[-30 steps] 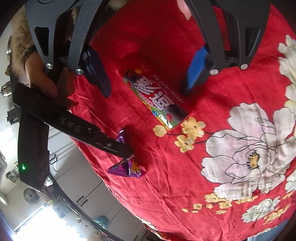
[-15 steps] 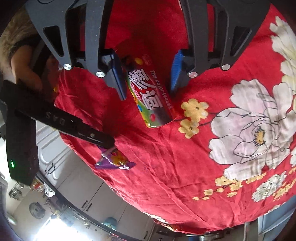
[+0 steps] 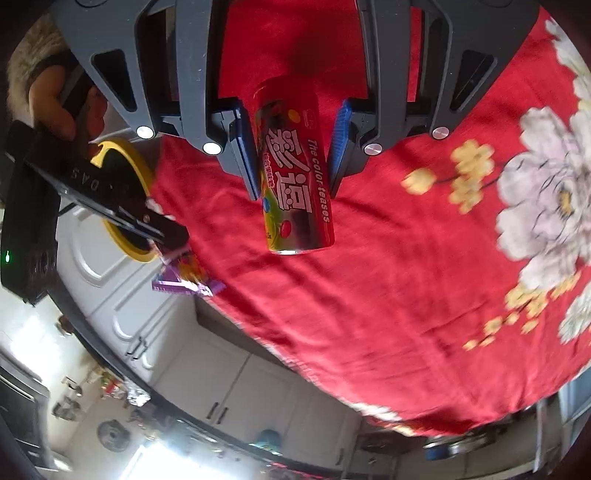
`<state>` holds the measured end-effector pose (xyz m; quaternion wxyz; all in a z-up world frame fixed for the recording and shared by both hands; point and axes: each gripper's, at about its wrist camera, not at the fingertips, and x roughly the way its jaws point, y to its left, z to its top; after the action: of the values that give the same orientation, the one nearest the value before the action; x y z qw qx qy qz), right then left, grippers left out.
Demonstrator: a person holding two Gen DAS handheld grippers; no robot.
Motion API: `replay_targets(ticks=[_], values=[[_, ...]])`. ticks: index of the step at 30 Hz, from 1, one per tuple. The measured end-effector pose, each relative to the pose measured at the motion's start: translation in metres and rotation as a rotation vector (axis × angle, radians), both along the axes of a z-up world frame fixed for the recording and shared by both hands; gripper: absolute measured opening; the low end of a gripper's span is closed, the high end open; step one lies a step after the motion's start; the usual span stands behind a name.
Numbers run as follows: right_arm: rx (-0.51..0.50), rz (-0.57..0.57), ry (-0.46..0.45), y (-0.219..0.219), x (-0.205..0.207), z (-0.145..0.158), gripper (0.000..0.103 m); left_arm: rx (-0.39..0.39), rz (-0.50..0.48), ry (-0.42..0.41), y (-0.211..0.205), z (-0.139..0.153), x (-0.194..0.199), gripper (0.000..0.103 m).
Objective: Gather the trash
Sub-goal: 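Carry the purple wrapper and red candy tube with both tools over the bin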
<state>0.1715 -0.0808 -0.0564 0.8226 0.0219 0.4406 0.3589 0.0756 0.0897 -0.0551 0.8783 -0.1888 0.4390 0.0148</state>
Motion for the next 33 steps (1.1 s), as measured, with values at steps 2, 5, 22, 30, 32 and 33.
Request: replay_targets(ticks=[2, 5, 22, 30, 32, 33], values=[[0.002, -0.045, -0.01, -0.021, 0.001, 0.004, 0.032, 0.006, -0.022, -0.016, -0.009, 0.005, 0.008, 0.028], [0.016, -0.093, -0.015, -0.044, 0.003, 0.009, 0.032, 0.012, -0.057, -0.038, -0.026, 0.013, 0.02, 0.028], [0.037, -0.364, -0.062, -0.164, -0.002, 0.028, 0.032, 0.007, -0.258, -0.118, -0.12, 0.039, 0.073, 0.028], [0.044, -0.446, -0.083, -0.199, -0.006, 0.035, 0.032, 0.008, -0.324, -0.151, -0.151, 0.05, 0.086, 0.028], [0.041, -0.46, -0.089, -0.203, -0.007, 0.036, 0.032, 0.004, -0.338, -0.157, -0.157, 0.052, 0.09, 0.028], [0.039, -0.47, -0.094, -0.207, -0.007, 0.037, 0.032, 0.003, -0.346, -0.16, -0.161, 0.053, 0.092, 0.028]])
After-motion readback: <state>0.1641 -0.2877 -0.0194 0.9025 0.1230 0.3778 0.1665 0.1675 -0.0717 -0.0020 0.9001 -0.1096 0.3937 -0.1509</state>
